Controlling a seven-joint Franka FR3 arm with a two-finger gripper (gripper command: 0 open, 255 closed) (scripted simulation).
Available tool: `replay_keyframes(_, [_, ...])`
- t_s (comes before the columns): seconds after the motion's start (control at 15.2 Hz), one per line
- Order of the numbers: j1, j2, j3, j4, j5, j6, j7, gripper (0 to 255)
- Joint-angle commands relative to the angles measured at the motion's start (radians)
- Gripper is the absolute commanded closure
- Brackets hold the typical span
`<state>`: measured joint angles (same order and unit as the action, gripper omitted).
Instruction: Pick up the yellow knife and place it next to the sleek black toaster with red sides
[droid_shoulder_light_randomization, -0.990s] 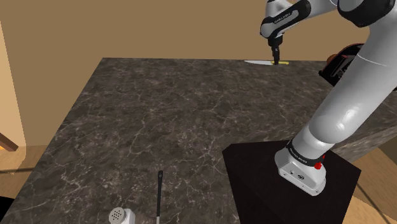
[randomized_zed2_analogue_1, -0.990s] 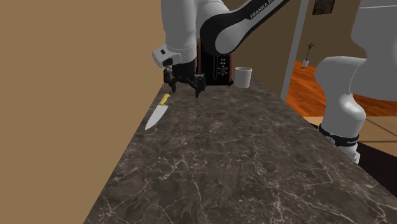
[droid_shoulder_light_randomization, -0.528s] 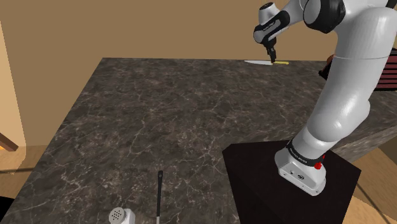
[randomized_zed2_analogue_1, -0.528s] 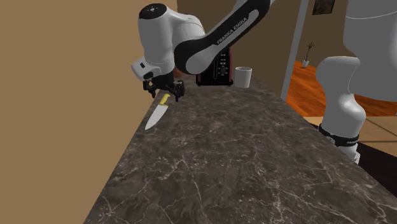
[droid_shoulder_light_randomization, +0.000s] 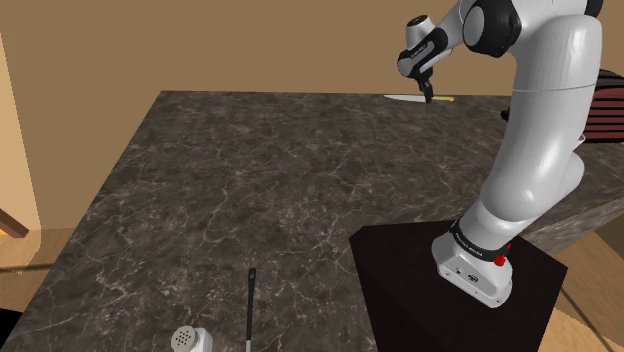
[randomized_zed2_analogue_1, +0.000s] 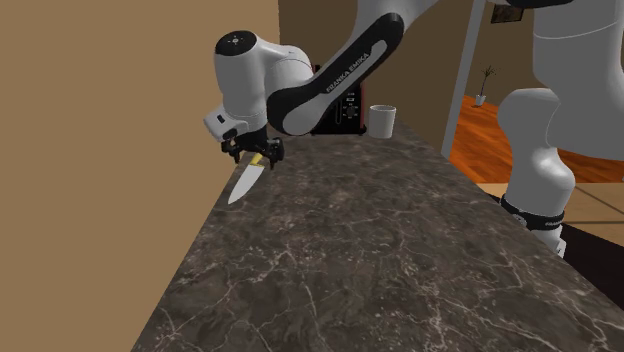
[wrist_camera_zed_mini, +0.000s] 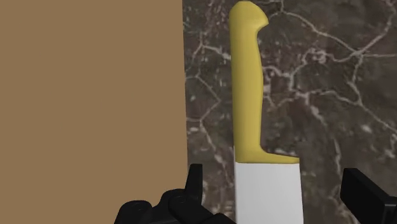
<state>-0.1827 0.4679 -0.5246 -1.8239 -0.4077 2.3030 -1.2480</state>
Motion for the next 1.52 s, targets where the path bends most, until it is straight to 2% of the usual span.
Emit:
replay_keyframes(0.0, [-0.006, 0.009, 0.0, -0.004, 0.001, 0.015, -0.001, 0])
replay_keyframes(0.46, [-0.006, 0.009, 0.0, -0.004, 0.001, 0.015, -0.001, 0])
replay_keyframes(0.53, [-0.006, 0.009, 0.0, -0.004, 0.001, 0.015, -0.001, 255])
replay_keyframes(1.12, [-0.007, 0.009, 0.0, -0.004, 0.001, 0.015, -0.001, 255])
replay_keyframes(1.45, [0.001, -0.029, -0.005, 0.013, -0.002, -0.034, -0.021, 255])
